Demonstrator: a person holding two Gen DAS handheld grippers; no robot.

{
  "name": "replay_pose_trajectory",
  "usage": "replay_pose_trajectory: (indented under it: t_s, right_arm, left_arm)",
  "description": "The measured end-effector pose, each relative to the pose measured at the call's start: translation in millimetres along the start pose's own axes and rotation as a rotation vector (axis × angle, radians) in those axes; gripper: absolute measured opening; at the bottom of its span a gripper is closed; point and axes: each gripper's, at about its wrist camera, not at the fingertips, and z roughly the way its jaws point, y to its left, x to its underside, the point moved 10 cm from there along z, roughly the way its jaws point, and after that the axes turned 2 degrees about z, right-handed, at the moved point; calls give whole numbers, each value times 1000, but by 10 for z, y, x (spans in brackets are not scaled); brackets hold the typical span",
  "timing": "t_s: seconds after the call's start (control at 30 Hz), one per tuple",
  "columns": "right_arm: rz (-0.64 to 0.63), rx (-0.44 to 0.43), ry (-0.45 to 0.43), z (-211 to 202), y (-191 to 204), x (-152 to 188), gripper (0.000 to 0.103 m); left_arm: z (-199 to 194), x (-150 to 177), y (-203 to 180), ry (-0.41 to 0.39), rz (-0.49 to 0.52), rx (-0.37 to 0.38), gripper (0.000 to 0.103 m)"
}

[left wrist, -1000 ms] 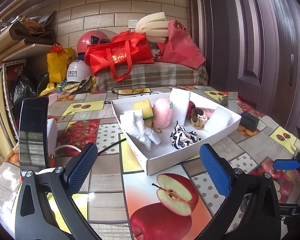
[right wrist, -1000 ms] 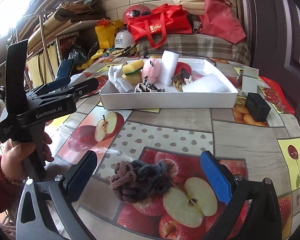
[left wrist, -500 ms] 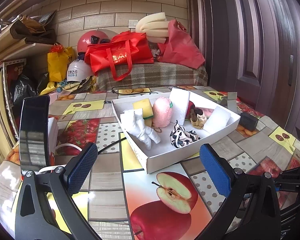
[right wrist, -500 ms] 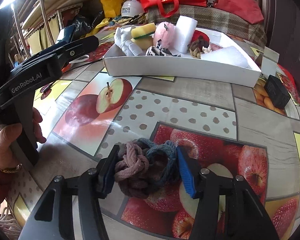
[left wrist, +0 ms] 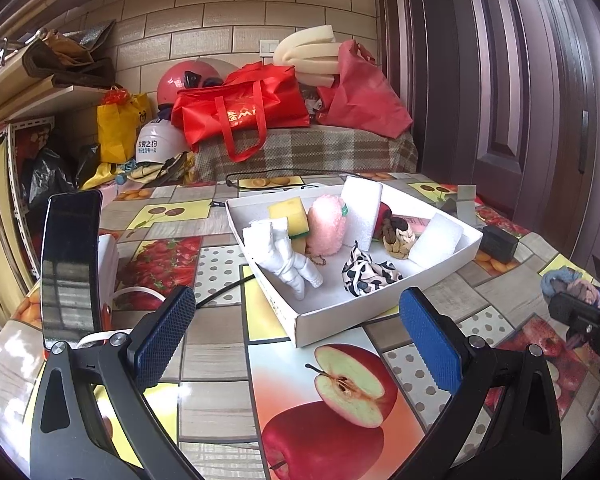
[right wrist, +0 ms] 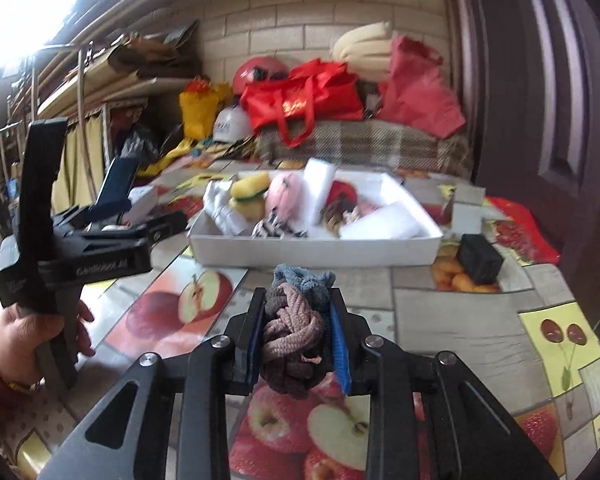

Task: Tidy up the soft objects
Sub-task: 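Carry the hair ties with right tool over the box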

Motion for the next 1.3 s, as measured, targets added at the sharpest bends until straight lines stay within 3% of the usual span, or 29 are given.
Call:
replay_pose_trajectory:
  t_s: [0.2, 0.57, 0.97, 1.3]
  right_arm:
    - [36, 66, -34, 69, -145, -106, 29]
    - [-32, 74, -35, 359, -10, -196, 29]
    - [45, 87, 3, 806, -196, -333, 29]
    - [27, 86, 18, 1313, -85, -543, 29]
  left_arm:
    - [2, 1, 20, 3, -6, 0, 103]
    - [9, 7, 40, 7, -12, 2, 103]
    - [79, 71, 41, 43, -40, 10, 103]
    - [103, 74, 35, 57, -56, 19, 103]
